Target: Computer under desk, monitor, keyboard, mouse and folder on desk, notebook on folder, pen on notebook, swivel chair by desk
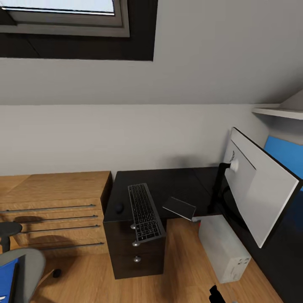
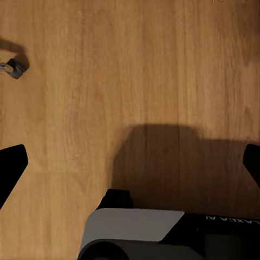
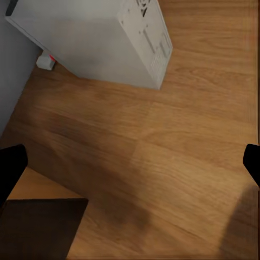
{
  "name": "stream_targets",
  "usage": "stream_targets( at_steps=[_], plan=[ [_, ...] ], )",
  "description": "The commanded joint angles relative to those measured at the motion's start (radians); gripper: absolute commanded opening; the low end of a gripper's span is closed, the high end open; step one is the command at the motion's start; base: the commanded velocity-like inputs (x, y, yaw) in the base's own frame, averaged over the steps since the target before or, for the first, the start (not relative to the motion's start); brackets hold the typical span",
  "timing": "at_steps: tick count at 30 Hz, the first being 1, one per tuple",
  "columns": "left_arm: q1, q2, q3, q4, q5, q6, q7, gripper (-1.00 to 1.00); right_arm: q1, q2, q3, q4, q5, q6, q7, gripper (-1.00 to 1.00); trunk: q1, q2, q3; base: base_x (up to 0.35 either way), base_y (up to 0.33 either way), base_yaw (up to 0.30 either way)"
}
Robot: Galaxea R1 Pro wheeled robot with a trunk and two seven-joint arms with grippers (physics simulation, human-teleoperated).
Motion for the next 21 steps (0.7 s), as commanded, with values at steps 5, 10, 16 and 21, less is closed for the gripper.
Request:
stream_targets(
  at_steps=[5,10,16,21],
  plan=[
    [-0.001,0.001,-0.009,0.005,0.007,-0.007,0.008,1.00,0.000,-0.001,-0.006,0.011,0.010,-0.008,0.002,1.00,-0.019,0.035,0.015,0.000,0.000,0.000],
    [-0.001,0.000,-0.009,0.007,0.007,-0.009,0.008,1.00,0.000,-0.002,-0.006,0.013,0.012,-0.013,0.003,1.00,-0.038,0.070,0.030,0.000,0.000,0.000],
    [-0.001,0.000,-0.009,0.007,0.007,-0.013,0.008,1.00,0.000,-0.004,-0.005,0.015,0.014,-0.017,0.004,1.00,-0.061,0.112,0.049,0.000,0.000,0.000],
    [-0.001,-0.001,-0.009,0.008,0.006,-0.030,0.008,1.00,0.000,-0.005,-0.004,0.017,0.017,-0.018,0.005,1.00,-0.081,0.147,0.065,0.000,0.000,0.000]
  ],
)
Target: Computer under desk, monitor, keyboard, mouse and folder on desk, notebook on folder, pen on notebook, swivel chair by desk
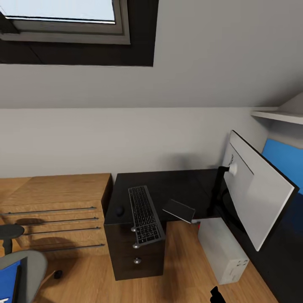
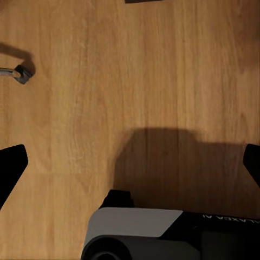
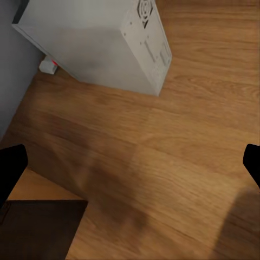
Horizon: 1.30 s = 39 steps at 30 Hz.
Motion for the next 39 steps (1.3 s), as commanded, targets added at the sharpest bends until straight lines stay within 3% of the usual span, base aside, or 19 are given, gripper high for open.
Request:
stream_targets(
  at_steps=[1,4,7,8,11,14,17,18,19,24,25,39],
  plan=[
    [-0.001,0.001,-0.008,0.000,0.009,-0.003,0.007,1.00,0.000,0.001,-0.008,-0.001,0.008,-0.002,-0.002,1.00,-0.004,0.006,0.002,0.000,0.000,0.000],
    [-0.001,0.000,-0.009,0.000,0.008,-0.009,0.007,1.00,0.000,0.000,-0.005,-0.001,0.026,-0.005,0.000,1.00,-0.015,0.027,0.011,0.000,0.000,0.000],
    [-0.001,0.000,-0.010,0.000,0.008,-0.011,0.007,1.00,0.000,-0.001,0.017,0.000,0.072,-0.023,0.012,1.00,-0.027,0.048,0.021,0.000,0.000,0.000],
    [-0.001,0.001,-0.010,0.000,0.008,-0.012,0.007,1.00,0.000,-0.001,0.031,0.000,0.095,-0.036,0.018,1.00,-0.031,0.055,0.024,0.000,0.000,0.000],
    [-0.001,0.000,-0.009,0.000,0.008,-0.014,0.008,1.00,0.001,0.002,0.106,0.018,0.236,-0.139,0.042,1.00,-0.042,0.076,0.033,0.000,0.000,0.000],
    [-0.001,0.000,-0.008,0.000,0.008,-0.016,0.008,1.00,0.001,0.005,0.135,0.051,0.326,-0.203,0.050,1.00,-0.054,0.097,0.043,0.000,0.000,0.000],
    [-0.001,0.000,-0.008,0.000,0.008,-0.034,0.009,1.00,0.001,0.006,0.146,0.068,0.365,-0.226,0.055,1.00,-0.065,0.118,0.052,0.000,0.000,0.000],
    [-0.001,0.000,-0.007,0.000,0.008,-0.059,0.011,1.00,0.002,0.007,0.149,0.074,0.379,-0.234,0.057,1.00,-0.069,0.125,0.055,0.000,0.000,0.000],
    [-0.001,0.000,-0.008,0.000,0.007,-0.130,0.014,1.00,0.001,0.008,0.155,0.081,0.396,-0.243,0.059,1.00,-0.073,0.132,0.058,0.000,0.000,0.000],
    [-0.001,0.000,-0.008,0.000,0.006,-0.207,0.013,1.00,0.002,0.011,0.158,0.087,0.417,-0.248,0.062,1.00,-0.092,0.167,0.074,0.000,0.000,0.000],
    [-0.001,0.000,-0.008,0.000,0.006,-0.229,0.012,1.00,0.002,0.013,0.158,0.088,0.453,-0.250,0.060,1.00,-0.096,0.174,0.077,0.000,0.000,0.000],
    [-0.001,0.000,-0.008,-0.002,0.008,-0.239,0.012,1.00,0.002,0.012,0.159,0.087,0.516,-0.244,0.060,1.00,-0.150,0.272,0.121,0.000,0.000,0.000]
  ],
)
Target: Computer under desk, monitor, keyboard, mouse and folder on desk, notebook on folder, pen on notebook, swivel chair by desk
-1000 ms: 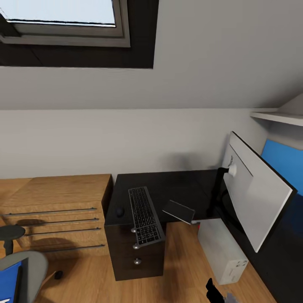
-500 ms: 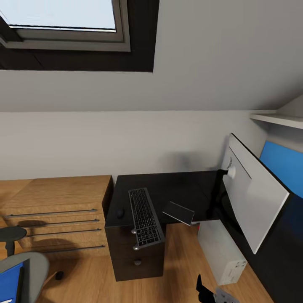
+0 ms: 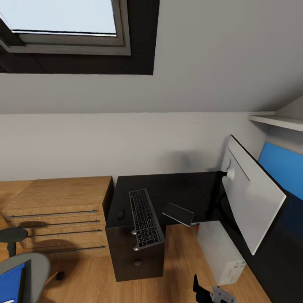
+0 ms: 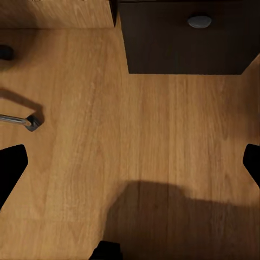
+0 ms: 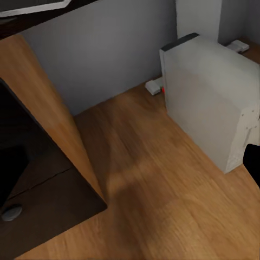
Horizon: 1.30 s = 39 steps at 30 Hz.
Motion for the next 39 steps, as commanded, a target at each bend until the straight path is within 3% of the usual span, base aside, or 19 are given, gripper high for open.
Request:
stream_targets(
  at_steps=[1,13,29,39],
  plan=[
    [-0.001,0.001,-0.009,0.000,0.009,-0.004,0.007,1.00,0.000,0.000,-0.003,0.001,0.007,-0.004,0.005,1.00,-0.004,0.006,0.002,0.000,0.000,0.000],
    [-0.001,0.001,-0.010,0.000,0.009,-0.004,0.007,1.00,0.001,0.004,-0.002,0.004,0.075,-0.005,0.005,1.00,-0.050,0.090,0.039,0.000,0.000,0.000],
    [-0.001,0.000,-0.010,0.000,0.009,-0.004,0.007,1.00,0.001,0.009,-0.004,0.004,0.078,0.001,0.000,1.00,-0.111,0.202,0.089,0.000,0.000,0.000],
    [-0.001,0.000,-0.010,0.001,0.009,-0.003,0.006,1.00,0.001,0.012,-0.004,0.004,0.076,0.001,-0.003,1.00,-0.149,0.272,0.121,0.000,0.000,0.209]
  ],
)
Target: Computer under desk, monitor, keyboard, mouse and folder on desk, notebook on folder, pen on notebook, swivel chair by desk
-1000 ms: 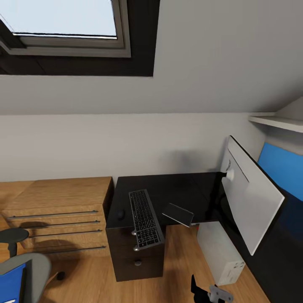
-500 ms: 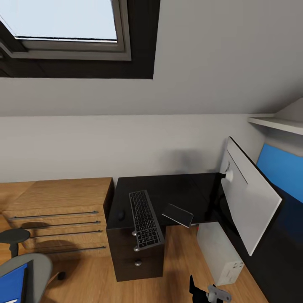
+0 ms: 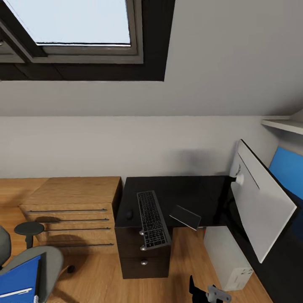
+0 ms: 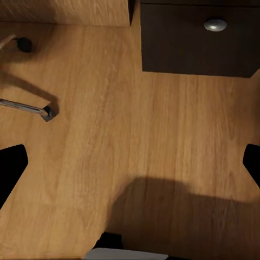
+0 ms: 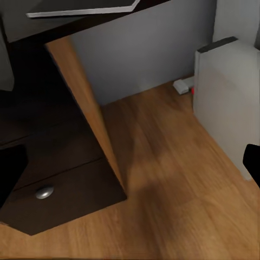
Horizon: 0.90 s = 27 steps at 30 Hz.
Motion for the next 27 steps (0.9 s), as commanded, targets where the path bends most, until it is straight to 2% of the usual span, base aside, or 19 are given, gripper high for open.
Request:
stream_targets(
  at_steps=[1,7,18,22,27],
  plan=[
    [-0.001,0.000,-0.009,0.001,0.009,-0.004,0.006,1.00,-0.001,0.000,-0.003,0.000,-0.002,-0.003,0.003,1.00,-0.003,0.005,0.001,0.000,0.000,0.172],
    [-0.001,0.000,-0.009,0.002,0.009,-0.002,0.007,1.00,-0.001,0.001,-0.003,0.000,-0.002,-0.003,0.004,1.00,-0.026,0.047,0.020,0.000,0.000,0.052],
    [-0.001,-0.001,-0.011,-0.011,0.006,-0.014,0.011,1.00,-0.001,-0.008,-0.003,-0.009,0.002,-0.021,0.003,1.00,-0.026,0.047,0.020,0.000,0.000,0.003],
    [-0.001,0.000,-0.011,-0.057,0.006,-0.019,0.011,1.00,-0.002,-0.019,-0.006,-0.039,0.001,-0.024,-0.001,1.00,-0.026,0.047,0.020,0.000,0.000,0.000],
    [-0.001,0.004,-0.008,-0.135,0.008,0.003,0.011,1.00,-0.002,-0.027,-0.007,-0.123,0.001,-0.012,-0.031,1.00,-0.026,0.047,0.020,0.000,0.000,0.000]
  ],
)
